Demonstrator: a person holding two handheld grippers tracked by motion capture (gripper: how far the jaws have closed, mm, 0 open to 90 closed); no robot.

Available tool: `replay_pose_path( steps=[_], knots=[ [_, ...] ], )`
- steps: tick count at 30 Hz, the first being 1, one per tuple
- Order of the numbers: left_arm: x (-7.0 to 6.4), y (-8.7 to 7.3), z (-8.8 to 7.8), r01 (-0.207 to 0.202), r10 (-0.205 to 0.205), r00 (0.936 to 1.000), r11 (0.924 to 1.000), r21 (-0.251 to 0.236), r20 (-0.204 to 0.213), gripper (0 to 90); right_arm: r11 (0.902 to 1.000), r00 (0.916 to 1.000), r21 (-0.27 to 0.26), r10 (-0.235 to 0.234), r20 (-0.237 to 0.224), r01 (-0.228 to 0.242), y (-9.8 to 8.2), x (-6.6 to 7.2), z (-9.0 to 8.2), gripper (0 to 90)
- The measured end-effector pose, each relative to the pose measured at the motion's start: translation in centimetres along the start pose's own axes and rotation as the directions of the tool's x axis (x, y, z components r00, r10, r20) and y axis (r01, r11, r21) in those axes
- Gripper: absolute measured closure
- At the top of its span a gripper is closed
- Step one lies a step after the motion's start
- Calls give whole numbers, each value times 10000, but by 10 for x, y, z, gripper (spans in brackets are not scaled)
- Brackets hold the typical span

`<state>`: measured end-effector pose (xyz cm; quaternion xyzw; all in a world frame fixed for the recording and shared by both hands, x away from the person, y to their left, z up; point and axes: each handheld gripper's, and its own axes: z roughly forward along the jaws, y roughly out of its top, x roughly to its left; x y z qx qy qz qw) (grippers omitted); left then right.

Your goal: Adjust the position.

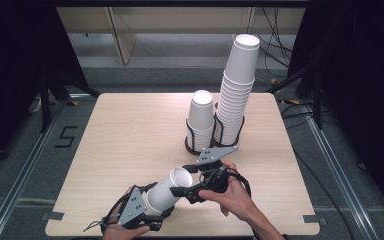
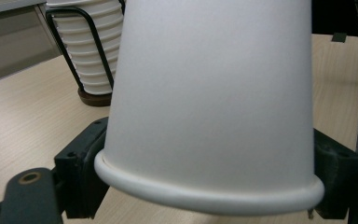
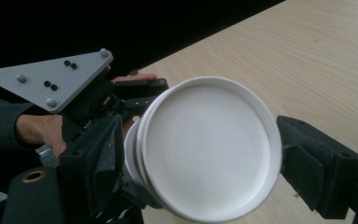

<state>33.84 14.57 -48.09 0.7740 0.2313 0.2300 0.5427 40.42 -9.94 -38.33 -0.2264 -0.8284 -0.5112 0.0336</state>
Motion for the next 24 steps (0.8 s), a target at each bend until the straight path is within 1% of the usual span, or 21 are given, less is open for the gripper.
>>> replay_pose_path(
  steps=[1, 2, 3, 4, 5, 7, 9, 10, 11, 13, 17, 18, 19, 21, 22, 24],
  knots=[
    [0, 0, 0, -33, 33, 10000, 10000, 21, -10, 172, 9999, 9999, 69, -111, 29, 111, 0, -1, -1, 189],
    [0, 0, 0, -74, 74, 10000, 10000, 43, 4, 172, 9999, 9999, 69, -111, 29, 111, 0, -1, -1, 189],
    [0, 0, 0, -113, 112, 9999, 9999, 118, 20, 175, 9998, 9998, 126, 183, -42, -183, 0, -1, -2, 199],
    [0, 0, 0, -94, 94, 9999, 9999, 140, 42, 176, 9998, 9999, 156, 155, -39, -155, -1, -2, -2, 203],
    [0, 0, 0, -120, 119, 9999, 9997, 199, 67, 178, 9999, 10000, 126, -3, -99, 5, -1, -4, -1, 206],
    [0, 1, 0, -191, 190, 9998, 9995, 246, 67, 180, 9997, 9999, 228, 130, -104, -127, -2, -5, -1, 207],
    [0, 1, 0, -188, 186, 9998, 9994, 276, 68, 183, 9996, 9999, 248, 142, -93, -139, -2, -6, -1, 207],
    [1, 1, -1, -224, 222, 9997, 9991, 361, 72, 183, 9997, 9998, 189, 185, -32, -184, -3, -7, -1, 207],
    [1, 1, -1, -252, 250, 9997, 9985, 496, 56, 185, 9993, 9998, 316, 191, -20, -190, -4, -8, -1, 204],
    [2, 0, 0, -198, 196, 9998, 9989, 417, 70, 186, 9993, 9999, 335, 150, 31, -151, -4, -10, -1, 204],
    [2, 1, 0, -227, 222, 9997, 9987, 467, 109, 188, 9990, 9997, 386, 240, -7, -239, -5, -12, -1, 200],
    [2, 1, -1, -316, 311, 9995, 9979, 573, 93, 190, 9987, 9994, 386, 327, -122, -322, -5, -13, -1, 198],
    [2, 2, -2, -406, 401, 9992, 9971, 644, 92, 191, 9985, 9994, 415, 347, -78, -344, -6, -14, -1, 198],
    [2, 2, -2, -404, 397, 9991, 9971, 644, 126, 194, 9984, 9994, 450, 350, -51, -348, -6, -13, -1, 195],
    [1, 2, -2, -436, 427, 9990, 9967, 681, 158, 195, 9989, 9997, 403, 255, -50, -252, -5, -14, -1, 194],
    [1, 2, -2, -496, 489, 9987, 9965, 668, 123, 197, 9987, 9997, 461, 226, -33, -225, -5, -13, -2, 192]
  ],
)
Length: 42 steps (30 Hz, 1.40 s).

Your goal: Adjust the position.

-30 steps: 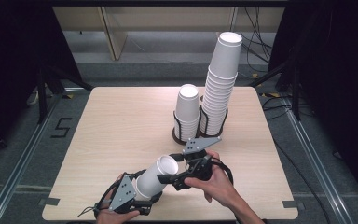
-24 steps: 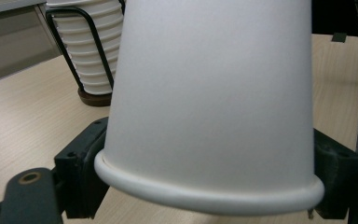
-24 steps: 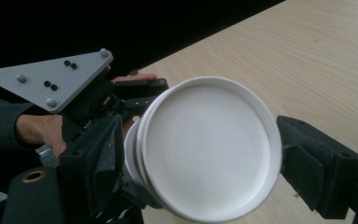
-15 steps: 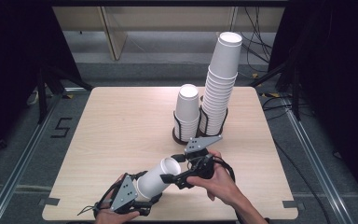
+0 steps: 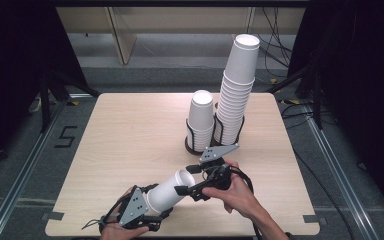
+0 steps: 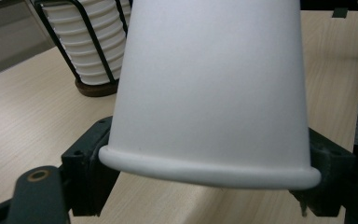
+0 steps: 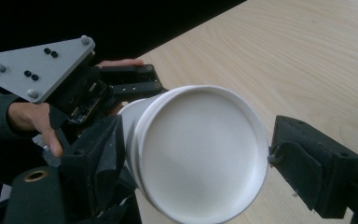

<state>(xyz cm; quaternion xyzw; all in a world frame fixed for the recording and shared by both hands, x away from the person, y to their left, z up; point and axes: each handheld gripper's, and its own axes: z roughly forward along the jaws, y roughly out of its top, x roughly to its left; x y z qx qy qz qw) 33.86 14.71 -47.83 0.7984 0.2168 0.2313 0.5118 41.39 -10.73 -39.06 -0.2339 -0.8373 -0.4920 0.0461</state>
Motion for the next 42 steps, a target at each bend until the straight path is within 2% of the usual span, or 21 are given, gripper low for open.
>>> replay_pose_path(
  steps=[11, 13, 15, 17, 19, 20, 22, 23, 24, 26, 29, 30, 32, 34, 35, 36, 37, 39, 40, 41, 42],
  knots=[
    [2, -2, 2, -154, 135, 9995, 9978, 638, 294, 196, 9984, 9991, 413, -393, 135, 387, 1, -1, -3, 160],
    [4, -2, 2, -369, 343, 9990, 9951, 918, 302, 195, 9949, 9950, 619, -835, 545, 801, 2, 1, -5, 158],
    [4, -2, 2, -418, 384, 9987, 9937, 1043, 343, 195, 9933, 9947, 757, -909, 473, 872, 2, 2, -5, 158],
    [3, -2, 3, -530, 470, 9977, 9902, 1293, 490, 195, 9796, 9828, 1128, -1742, 615, 1665, 4, 7, -5, 158],
    [3, -2, 3, -585, 509, 9970, 9887, 1377, 584, 195, 9732, 9779, 1283, -2000, 609, 1911, 4, 9, -4, 158],
    [2, -1, 3, -853, 756, 9950, 9831, 1621, 653, 195, 9557, 9658, 1679, -2538, 529, 2419, 4, 11, -3, 165],
    [2, 0, 3, -1021, 882, 9927, 9778, 1828, 826, 196, 9466, 9615, 1956, -2704, 489, 2563, 4, 14, -2, 171],
    [1, 0, 3, -1197, 1054, 9911, 9731, 1967, 818, 196, 9353, 9539, 2158, -2965, 460, 2803, 3, 15, -1, 170],
    [-1, 0, 4, -1332, 1142, 9884, 9684, 2111, 1001, 196, 9148, 9412, 2460, -3369, 269, 3204, 2, 18, 1, 165],
    [-3, 0, 5, -1432, 1249, 9874, 9663, 2138, 967, 196, 9060, 9366, 2589, -3501, 142, 3347, 1, 19, 2, 161],
    [-7, 3, 6, -1668, 1444, 9825, 9633, 2102, 1180, 196, 8656, 9111, 3115, -4121, -16, 3921, 0, 23, 7, 166],
    [-7, 4, 4, -1896, 1636, 9782, 9551, 2278, 1283, 196, 8556, 9055, 3240, -4243, -78, 4037, -1, 24, 8, 171],
    [-8, 6, 4, -2075, 1810, 9746, 9515, 2271, 1319, 197, 8277, 8855, 3442, -4640, -243, 4432, -3, 25, 12, 177],
    [-9, 6, 3, -2049, 1762, 9742, 9524, 2257, 1407, 196, 8209, 8825, 3528, -4692, -317, 4491, -3, 27, 12, 173],
    [-9, 6, 3, -2118, 1823, 9725, 9511, 2246, 1451, 196, 7930, 8652, 3728, -4978, -596, 4819, -4, 28, 15, 175],
    [-9, 7, 3, -2219, 1892, 9697, 9467, 2333, 1548, 196, 7883, 8663, 3850, -4951, -664, 4800, -5, 30, 16, 174],
    [-9, 7, 3, -2219, 1892, 9697, 9467, 2333, 1548, 196, 7724, 8564, 3965, -5105, -772, 4961, -6, 31, 18, 175],
    [-9, 7, 3, -2347, 2000, 9659, 9446, 2293, 1647, 196, 7502, 8485, 4269, -5222, -861, 5050, -8, 33, 21, 173],
    [-9, 8, 2, -2494, 2139, 9626, 9395, 2350, 1665, 196, 7511, 8564, 4427, -5095, -834, 4899, -10, 34, 22, 171],
    [-9, 8, 2, -2494, 2139, 9626, 9395, 2350, 1665, 196, 7511, 8564, 4427, -5095, -834, 4899, -10, 34, 22, 171],
    [-11, 7, 3, -2405, 2018, 9625, 9440, 2259, 1813, 196, 7116, 8283, 4589, -5499, -1075, 5320, -11, 33, 27, 175]
  ],
)
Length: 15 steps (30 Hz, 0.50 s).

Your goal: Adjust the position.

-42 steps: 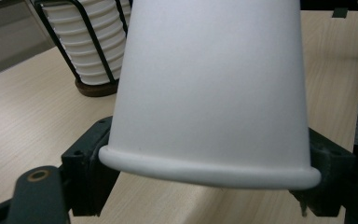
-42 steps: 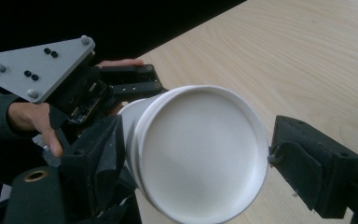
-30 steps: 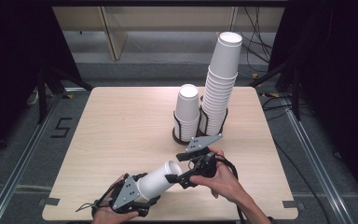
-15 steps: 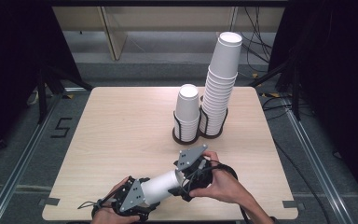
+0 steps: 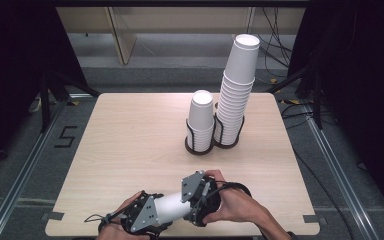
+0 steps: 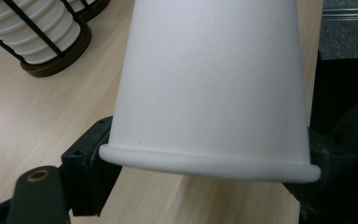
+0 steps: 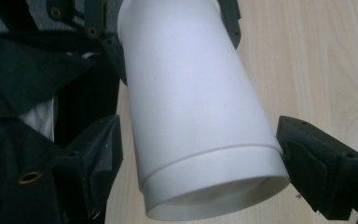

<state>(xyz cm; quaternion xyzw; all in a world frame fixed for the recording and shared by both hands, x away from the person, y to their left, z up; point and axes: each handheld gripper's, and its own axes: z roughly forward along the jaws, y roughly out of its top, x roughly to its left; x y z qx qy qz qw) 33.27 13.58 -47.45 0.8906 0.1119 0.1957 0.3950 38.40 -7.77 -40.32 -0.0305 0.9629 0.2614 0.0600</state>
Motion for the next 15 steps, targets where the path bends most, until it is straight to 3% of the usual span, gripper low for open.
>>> replay_pose_path(
  steps=[1, 2, 3, 5, 6, 8, 9, 10, 11, 15],
  knots=[
    [0, 0, 0, 0, 0, 10000, 10000, 0, 0, 196, 10000, 10000, 0, 0, 0, 0, 0, 0, 0, 175],
    [-1, 0, 1, -56, 56, 9999, 10000, 24, 91, 196, 9986, 9997, 466, -252, -45, 254, 0, 1, 2, 182],
    [-1, 0, 1, -56, 56, 9999, 10000, 24, 91, 196, 9981, 9993, 492, -371, -91, 375, 0, 1, 3, 191],
    [-3, 1, 1, -141, 140, 9998, 9999, 86, 132, 196, 9979, 9994, 597, -217, -256, 232, 1, 4, 6, 196],
    [-1, 1, 0, -440, 437, 9990, 9986, 285, 94, 195, 9963, 9995, 802, -292, -119, 300, 1, 5, 7, 204],
    [-3, 1, 2, -250, 247, 9995, 9996, 113, 197, 195, 9950, 9993, 930, -353, -109, 362, 1, 5, 7, 204],
    [-3, 1, 2, -305, 302, 9993, 9994, 148, 226, 195, 9932, 9968, 861, -767, -242, 785, 1, 3, 10, 206],
    [-4, 1, 2, -303, 298, 9991, 9994, 151, 307, 194, 9916, 9976, 1109, -651, -216, 671, 1, 5, 12, 227],
    [-4, 1, 2, -303, 298, 9991, 9994, 151, 307, 194, 9878, 9941, 1127, -1049, -266, 1072, 1, 3, 14, 248],
    [-4, 0, 2, -324, 319, 9987, 9994, 130, 402, 192, 9822, 9892, 1181, -1434, -315, 1461, 0, 4, 15, 260]
  ],
)
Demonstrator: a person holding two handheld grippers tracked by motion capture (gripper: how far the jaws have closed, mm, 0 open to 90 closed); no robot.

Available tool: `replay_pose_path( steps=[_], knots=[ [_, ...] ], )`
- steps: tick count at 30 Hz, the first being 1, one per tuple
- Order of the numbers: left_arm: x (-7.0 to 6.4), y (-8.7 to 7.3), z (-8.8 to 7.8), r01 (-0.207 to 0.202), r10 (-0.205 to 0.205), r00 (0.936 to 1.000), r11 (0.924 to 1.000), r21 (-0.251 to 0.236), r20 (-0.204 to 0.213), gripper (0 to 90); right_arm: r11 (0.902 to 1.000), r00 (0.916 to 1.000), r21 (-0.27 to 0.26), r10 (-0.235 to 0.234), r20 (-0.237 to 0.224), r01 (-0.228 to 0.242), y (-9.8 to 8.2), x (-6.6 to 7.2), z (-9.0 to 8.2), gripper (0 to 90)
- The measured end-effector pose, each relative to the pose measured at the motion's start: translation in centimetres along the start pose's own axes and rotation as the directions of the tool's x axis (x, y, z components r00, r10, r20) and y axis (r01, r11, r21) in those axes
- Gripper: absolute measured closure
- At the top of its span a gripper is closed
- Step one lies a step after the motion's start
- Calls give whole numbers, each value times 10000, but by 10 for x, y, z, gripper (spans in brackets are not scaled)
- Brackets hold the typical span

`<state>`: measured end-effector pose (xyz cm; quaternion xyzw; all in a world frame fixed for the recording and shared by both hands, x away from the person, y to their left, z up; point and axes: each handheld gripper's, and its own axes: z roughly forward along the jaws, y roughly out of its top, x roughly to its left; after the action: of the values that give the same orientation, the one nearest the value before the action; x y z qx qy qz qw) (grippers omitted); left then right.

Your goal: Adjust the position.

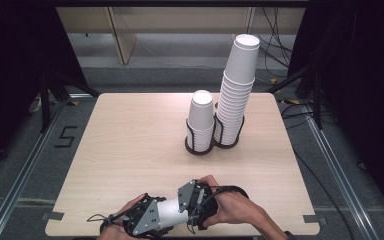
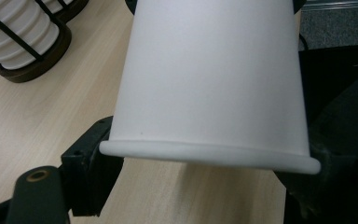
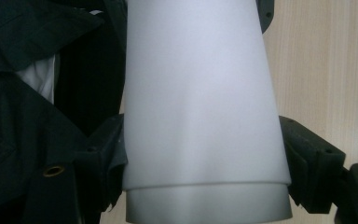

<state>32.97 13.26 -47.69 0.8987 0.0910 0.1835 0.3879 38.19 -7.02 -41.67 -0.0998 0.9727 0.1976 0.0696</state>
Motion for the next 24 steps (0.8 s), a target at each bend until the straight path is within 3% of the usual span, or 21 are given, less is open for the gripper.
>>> replay_pose_path(
  steps=[1, 4, 5, 7, 9, 10, 11, 13, 14, 15, 16, 17, 20, 21, 23, 24],
  knots=[
    [2, -1, -1, 13, -8, 9999, 9996, -291, 163, 181, 10000, 10000, -32, 53, -69, -54, -1, 0, -2, 264],
    [4, -3, -1, 106, -101, 9999, 9970, -772, 62, 129, 9989, 9991, -232, 412, -85, -414, -5, 0, -8, 259],
    [5, -7, 0, 553, -529, 9984, 9874, -1483, 201, 113, 9985, 9998, -545, 74, -167, -83, -7, -3, -9, 256],
    [8, -9, -2, 1098, -1098, 9939, 9735, -2008, 113, 97, 9955, 9987, -809, 491, -150, -502, -11, -3, -13, 253],
    [12, -9, -5, 1523, -1521, 9881, 9504, -2711, 218, 90, 9872, 9978, -1471, 565, -351, -611, -17, -9, -17, 253],
    [13, -8, -7, 1747, -1738, 9843, 9354, -3073, 307, 86, 9793, 9955, -1837, 760, -572, -853, -20, -10, -18, 253],
    [13, -8, -7, 1747, -1738, 9843, 9354, -3073, 307, 84, 9793, 9955, -1837, 760, -572, -853, -20, -10, -18, 253],
    [14, -7, -10, 2076, -2034, 9778, 9124, -3529, 492, 78, 9601, 9950, -2659, 695, -721, -863, -27, -16, -22, 253],
    [13, -7, -10, 2186, -2120, 9755, 9038, -3679, 587, 78, 9601, 9950, -2659, 695, -721, -863, -27, -16, -22, 253],
    [13, -7, -11, 2243, -2175, 9742, 9004, -3727, 609, 78, 9565, 9946, -2779, 695, -773, -884, -29, -16, -23, 253],
    [12, -6, -11, 2294, -2227, 9729, 8923, -3889, 628, 72, 9494, 9913, -2956, 779, -1057, -1061, -29, -16, -23, 252],
    [12, -6, -9, 2286, -2199, 9731, 8858, -4039, 685, 64, 9484, 9913, -2978, 822, -1024, -1094, -30, -15, -23, 252],
    [11, -5, -9, 2208, -2139, 9748, 8874, -4048, 627, 26, 9434, 9911, -3161, 665, -1158, -1002, -29, -16, -21, 251],
    [10, -5, -10, 2120, -2074, 9767, 8909, -4016, 554, 29, 9418, 9864, -3141, 773, -1447, -1199, -28, -14, -19, 250],
    [9, -5, -11, 2108, -2033, 9772, 8896, -4052, 620, 69, 9405, 9881, -3186, 795, -1317, -1181, -28, -15, -17, 250],
    [10, -5, -11, 2060, -1973, 9783, 8927, -4007, 635, 75, 9389, 9865, -3213, 808, -1425, -1234, -28, -15, -16, 250]
  ],
)
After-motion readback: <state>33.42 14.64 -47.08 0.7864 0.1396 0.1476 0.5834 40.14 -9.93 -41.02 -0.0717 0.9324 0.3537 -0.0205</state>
